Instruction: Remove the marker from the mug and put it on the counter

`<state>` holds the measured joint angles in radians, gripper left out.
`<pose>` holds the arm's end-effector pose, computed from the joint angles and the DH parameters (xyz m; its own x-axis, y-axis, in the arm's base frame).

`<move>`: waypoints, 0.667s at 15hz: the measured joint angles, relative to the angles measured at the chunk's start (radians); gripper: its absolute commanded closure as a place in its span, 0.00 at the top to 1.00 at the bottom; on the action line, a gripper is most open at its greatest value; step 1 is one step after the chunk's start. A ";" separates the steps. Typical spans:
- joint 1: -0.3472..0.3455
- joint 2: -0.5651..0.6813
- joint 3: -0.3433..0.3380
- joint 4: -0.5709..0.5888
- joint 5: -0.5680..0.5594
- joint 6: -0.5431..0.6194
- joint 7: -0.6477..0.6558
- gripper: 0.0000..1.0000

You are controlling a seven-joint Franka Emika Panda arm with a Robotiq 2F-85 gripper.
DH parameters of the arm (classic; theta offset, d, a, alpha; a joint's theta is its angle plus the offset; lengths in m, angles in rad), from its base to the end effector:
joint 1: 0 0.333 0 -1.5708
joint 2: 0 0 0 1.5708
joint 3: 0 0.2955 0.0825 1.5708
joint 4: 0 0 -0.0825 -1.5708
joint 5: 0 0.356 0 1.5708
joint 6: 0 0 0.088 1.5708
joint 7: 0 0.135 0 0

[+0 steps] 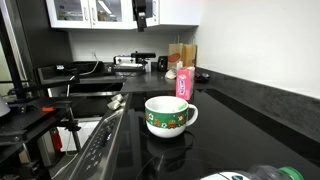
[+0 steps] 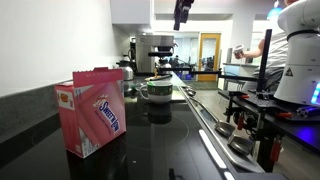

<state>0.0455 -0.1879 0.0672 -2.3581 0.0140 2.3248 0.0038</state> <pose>0.4710 0.0540 0.3859 0.9832 0.0986 0.1536 0.0997 -0.9950 0.0004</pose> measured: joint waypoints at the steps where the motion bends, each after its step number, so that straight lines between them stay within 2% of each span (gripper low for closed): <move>1: -0.015 0.045 -0.009 0.024 -0.021 0.008 0.000 1.00; 7: -0.051 0.275 -0.062 0.120 -0.033 0.095 -0.009 1.00; 9: -0.062 0.336 -0.077 0.148 -0.034 0.107 -0.013 0.91; 10: -0.068 0.361 -0.085 0.161 -0.035 0.107 -0.017 0.92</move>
<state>-0.0221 0.1734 -0.0181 -2.1971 -0.0208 2.4318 -0.0130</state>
